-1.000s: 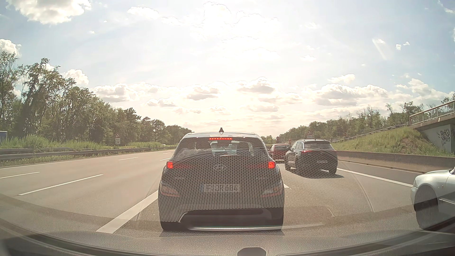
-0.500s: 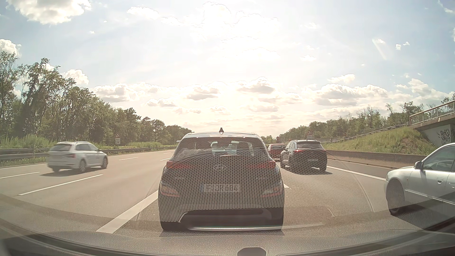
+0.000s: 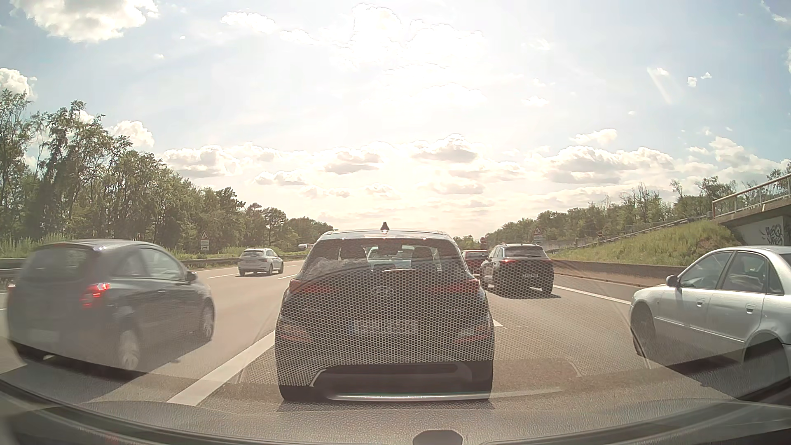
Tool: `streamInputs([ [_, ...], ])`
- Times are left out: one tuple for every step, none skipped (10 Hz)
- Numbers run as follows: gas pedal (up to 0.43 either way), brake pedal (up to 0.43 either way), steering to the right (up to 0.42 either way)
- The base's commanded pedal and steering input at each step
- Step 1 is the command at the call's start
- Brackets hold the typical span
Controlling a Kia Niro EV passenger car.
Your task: Follow the waypoints while adhering to traffic rules and regulations
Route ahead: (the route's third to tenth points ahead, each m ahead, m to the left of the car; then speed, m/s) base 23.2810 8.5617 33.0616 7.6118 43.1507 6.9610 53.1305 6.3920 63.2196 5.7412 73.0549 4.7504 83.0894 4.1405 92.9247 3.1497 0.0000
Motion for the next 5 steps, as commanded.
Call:
streamInputs([
  [0.0,0.274,0.0],
  [0.0,0.274,0.0],
  [0.0,0.262,0.0],
  [0.0,0.256,0.0],
  [0.0,0.256,0.0],
])
